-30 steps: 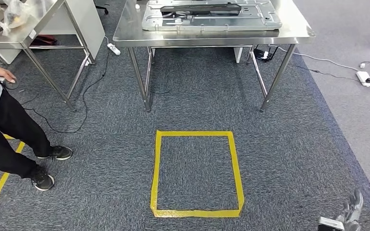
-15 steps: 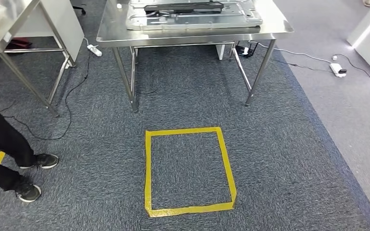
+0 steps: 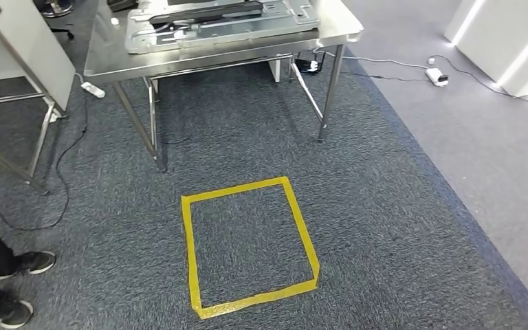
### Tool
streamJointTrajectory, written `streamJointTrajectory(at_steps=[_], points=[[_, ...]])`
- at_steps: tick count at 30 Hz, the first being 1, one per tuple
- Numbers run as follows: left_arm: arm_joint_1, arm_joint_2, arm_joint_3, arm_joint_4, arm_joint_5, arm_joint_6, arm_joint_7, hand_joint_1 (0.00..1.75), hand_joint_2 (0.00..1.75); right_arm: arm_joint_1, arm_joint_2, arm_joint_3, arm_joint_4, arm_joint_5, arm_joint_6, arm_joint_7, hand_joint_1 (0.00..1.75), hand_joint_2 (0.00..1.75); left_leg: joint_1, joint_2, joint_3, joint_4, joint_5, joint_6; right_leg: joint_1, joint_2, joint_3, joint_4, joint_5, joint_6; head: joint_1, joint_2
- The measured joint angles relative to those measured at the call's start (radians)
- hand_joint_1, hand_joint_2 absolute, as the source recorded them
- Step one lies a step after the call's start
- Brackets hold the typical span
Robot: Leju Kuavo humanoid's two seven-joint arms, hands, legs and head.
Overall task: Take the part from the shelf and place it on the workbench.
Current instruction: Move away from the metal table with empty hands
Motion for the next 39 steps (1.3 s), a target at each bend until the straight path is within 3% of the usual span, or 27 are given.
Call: streamJointTrajectory(at_steps=[2, 3, 5, 6, 8, 10, 11, 12, 13, 14, 16, 17, 18, 20, 21, 23, 25, 26, 27, 28, 30, 31, 33, 34, 36, 37, 39], points=[[0.001, 0.001, 0.004, 0.0, -0.001, 0.001, 0.001, 0.0, 0.0, -0.007, 0.0, -0.008, 0.037, 0.015, -0.013, 0.039, 0.0, 0.0, 0.0, -0.042, 0.046, -0.109, 0.04, 0.009, 0.001, 0.022, -0.005, 0.005, 0.001, 0.009, 0.0, 0.0], [0.001, 0.001, 0.006, 0.0, -0.001, 0.002, 0.002, 0.0, 0.0, -0.009, 0.0, -0.011, 0.052, 0.019, -0.015, 0.052, 0.0, 0.0, -0.001, -0.053, 0.053, -0.13, 0.043, 0.012, -0.001, 0.032, -0.009, 0.006, 0.003, 0.016, 0.0, 0.0], [-0.002, 0.001, 0.006, 0.0, -0.004, 0.002, 0.002, 0.0, 0.0, -0.009, 0.0, -0.018, 0.075, 0.024, -0.016, 0.063, 0.0, 0.0, -0.003, -0.038, 0.056, -0.136, 0.045, 0.021, -0.004, 0.053, -0.014, 0.004, 0.008, 0.032, 0.0, 0.0], [-0.004, 0.001, 0.007, 0.0, -0.006, 0.002, 0.002, 0.0, 0.0, -0.009, 0.0, -0.02, 0.084, 0.026, -0.016, 0.064, 0.0, 0.0, -0.001, -0.026, 0.059, -0.142, 0.049, 0.027, -0.003, 0.049, -0.017, 0.007, 0.006, 0.038, 0.001, 0.0], [-0.003, 0.0, 0.007, 0.0, -0.008, 0.003, 0.0, 0.0, 0.0, -0.011, 0.0, -0.024, 0.096, 0.029, -0.007, 0.062, 0.0, 0.0, 0.002, 0.001, 0.062, -0.154, 0.059, 0.042, 0.0, 0.005, -0.043, 0.061, -0.031, 0.044, 0.004, 0.0], [-0.001, -0.001, 0.007, 0.0, -0.009, 0.003, -0.002, 0.0, 0.0, -0.017, 0.0, -0.024, 0.104, 0.03, 0.01, 0.057, 0.0, 0.0, -0.002, 0.03, 0.059, -0.155, 0.061, 0.048, 0.0, -0.048, -0.103, 0.188, -0.101, 0.048, 0.007, 0.0], [0.0, 0.0, 0.007, 0.0, -0.01, 0.003, -0.003, 0.0, 0.0, -0.019, 0.0, -0.025, 0.107, 0.03, 0.018, 0.054, 0.0, 0.0, -0.004, 0.045, 0.057, -0.153, 0.06, 0.049, -0.002, -0.058, -0.131, 0.247, -0.125, 0.05, 0.007, 0.0], [0.001, 0.0, 0.007, 0.0, -0.01, 0.003, -0.004, 0.0, 0.0, -0.02, 0.0, -0.025, 0.11, 0.03, 0.025, 0.05, 0.0, 0.0, -0.005, 0.059, 0.055, -0.151, 0.059, 0.049, -0.003, -0.064, -0.144, 0.279, -0.131, 0.052, 0.007, 0.0], [0.001, 0.0, 0.007, 0.0, -0.011, 0.002, -0.005, 0.0, 0.0, -0.021, -0.001, -0.026, 0.112, 0.03, 0.03, 0.047, 0.0, 0.0, -0.006, 0.072, 0.053, -0.148, 0.057, 0.049, -0.003, -0.068, -0.136, 0.272, -0.118, 0.052, 0.007, 0.0], [0.0, 0.0, 0.007, 0.0, -0.013, 0.002, -0.006, 0.0, 0.0, -0.021, -0.001, -0.027, 0.114, 0.03, 0.035, 0.044, 0.0, 0.0, -0.006, 0.084, 0.053, -0.146, 0.055, 0.048, -0.003, -0.075, -0.107, 0.223, -0.09, 0.051, 0.007, 0.0], [-0.002, -0.001, 0.007, 0.0, -0.016, 0.001, -0.01, 0.0, 0.0, -0.024, -0.003, -0.029, 0.117, 0.031, 0.045, 0.039, 0.0, 0.0, -0.008, 0.104, 0.057, -0.141, 0.048, 0.04, 0.001, -0.112, -0.025, 0.082, -0.036, 0.044, 0.007, 0.0], [-0.002, -0.001, 0.007, 0.0, -0.017, 0.0, -0.011, 0.0, 0.0, -0.026, -0.004, -0.03, 0.119, 0.032, 0.049, 0.037, 0.0, 0.0, -0.01, 0.113, 0.059, -0.139, 0.045, 0.035, 0.005, -0.126, 0.002, 0.032, -0.022, 0.038, 0.007, 0.0], [-0.003, -0.001, 0.007, 0.0, -0.018, 0.0, -0.012, 0.0, 0.0, -0.027, -0.004, -0.03, 0.12, 0.032, 0.051, 0.035, 0.0, 0.0, -0.011, 0.121, 0.061, -0.138, 0.043, 0.03, 0.008, -0.134, 0.013, 0.007, -0.018, 0.033, 0.006, 0.0], [-0.007, -0.001, 0.007, 0.0, -0.018, -0.001, -0.013, 0.0, 0.0, -0.028, -0.005, -0.031, 0.123, 0.032, 0.051, 0.035, 0.0, 0.0, -0.013, 0.137, 0.066, -0.139, 0.041, 0.019, 0.01, -0.117, 0.009, 0.002, -0.015, 0.024, 0.006, 0.0], [-0.009, -0.001, 0.007, 0.0, -0.018, -0.001, -0.013, 0.0, 0.0, -0.028, -0.006, -0.032, 0.125, 0.031, 0.05, 0.035, 0.0, 0.0, -0.012, 0.131, 0.068, -0.135, 0.037, 0.013, 0.008, -0.107, 0.009, -0.002, -0.011, 0.019, 0.006, 0.0], [-0.01, -0.002, 0.007, 0.0, -0.019, 0.0, -0.012, 0.0, 0.0, -0.03, -0.007, -0.033, 0.128, 0.032, 0.048, 0.037, 0.0, 0.0, -0.008, 0.086, 0.05, -0.09, 0.001, 0.001, 0.0, -0.089, 0.009, -0.01, -0.002, 0.007, 0.005, 0.0], [-0.006, -0.001, 0.007, 0.0, -0.02, 0.0, -0.008, 0.0, 0.0, -0.033, -0.007, -0.033, 0.132, 0.036, 0.045, 0.039, 0.0, 0.0, -0.003, 0.038, -0.005, 0.031, -0.067, -0.007, -0.001, -0.07, 0.004, -0.011, 0.004, 0.001, 0.005, 0.0], [-0.004, -0.001, 0.007, 0.0, -0.02, 0.0, -0.006, 0.0, 0.0, -0.034, -0.007, -0.033, 0.133, 0.037, 0.045, 0.041, 0.0, 0.0, -0.002, 0.031, -0.036, 0.097, -0.093, -0.009, 0.0, -0.058, 0.001, -0.01, 0.005, 0.0, 0.005, 0.0], [-0.002, -0.001, 0.007, 0.0, -0.021, 0.0, -0.003, 0.0, 0.0, -0.034, -0.007, -0.033, 0.135, 0.039, 0.044, 0.042, 0.0, 0.0, -0.002, 0.029, -0.056, 0.14, -0.102, -0.01, 0.0, -0.045, -0.001, -0.009, 0.006, 0.0, 0.005, 0.0], [0.0, -0.001, 0.007, 0.0, -0.021, 0.0, -0.002, 0.0, 0.0, -0.033, -0.007, -0.033, 0.137, 0.04, 0.043, 0.043, 0.0, 0.0, -0.001, 0.028, -0.06, 0.146, -0.09, -0.011, 0.0, -0.032, -0.003, -0.007, 0.007, 0.0, 0.005, 0.0], [0.001, -0.001, 0.007, 0.0, -0.021, 0.0, 0.001, 0.0, 0.0, -0.033, -0.007, -0.033, 0.141, 0.042, 0.042, 0.044, 0.0, 0.0, 0.002, 0.015, -0.015, 0.046, -0.019, -0.009, -0.001, -0.004, -0.003, -0.002, 0.007, 0.003, 0.005, 0.0], [0.002, -0.001, 0.007, 0.0, -0.022, 0.0, 0.001, 0.0, 0.0, -0.033, -0.007, -0.033, 0.144, 0.043, 0.041, 0.044, 0.0, 0.0, 0.003, -0.008, 0.016, -0.022, 0.01, -0.007, 0.0, 0.008, -0.005, 0.002, 0.007, 0.007, 0.005, 0.0], [0.003, 0.0, 0.007, 0.0, -0.022, 0.001, 0.002, 0.0, 0.0, -0.036, -0.007, -0.033, 0.147, 0.046, 0.039, 0.045, 0.0, 0.0, 0.004, -0.045, 0.05, -0.11, 0.037, 0.0, 0.0, 0.03, -0.014, 0.009, 0.009, 0.019, 0.005, 0.0], [0.001, 0.0, 0.007, 0.0, -0.023, 0.001, 0.002, 0.0, 0.0, -0.035, -0.006, -0.033, 0.148, 0.047, 0.038, 0.046, 0.0, 0.0, 0.002, -0.051, 0.052, -0.12, 0.035, 0.005, 0.0, 0.041, -0.019, 0.01, 0.011, 0.027, 0.005, 0.0], [-0.003, -0.001, 0.007, 0.0, -0.022, 0.002, 0.002, 0.0, 0.0, -0.03, -0.007, -0.033, 0.149, 0.05, 0.036, 0.047, 0.0, 0.0, 0.001, -0.029, 0.054, -0.127, 0.042, 0.018, -0.004, 0.056, -0.025, 0.009, 0.016, 0.041, 0.005, 0.0], [-0.004, -0.002, 0.007, 0.0, -0.022, 0.002, 0.001, 0.0, 0.0, -0.029, -0.007, -0.033, 0.15, 0.051, 0.035, 0.048, 0.0, 0.0, 0.002, -0.017, 0.056, -0.132, 0.047, 0.027, -0.003, 0.044, -0.03, 0.018, 0.01, 0.046, 0.006, 0.0], [-0.002, -0.003, 0.007, 0.0, -0.022, 0.002, -0.001, 0.0, 0.0, -0.03, -0.008, -0.033, 0.152, 0.053, 0.034, 0.052, 0.0, 0.0, 0.003, 0.011, 0.057, -0.141, 0.055, 0.041, -0.002, -0.008, -0.067, 0.093, -0.038, 0.051, 0.008, 0.0]])
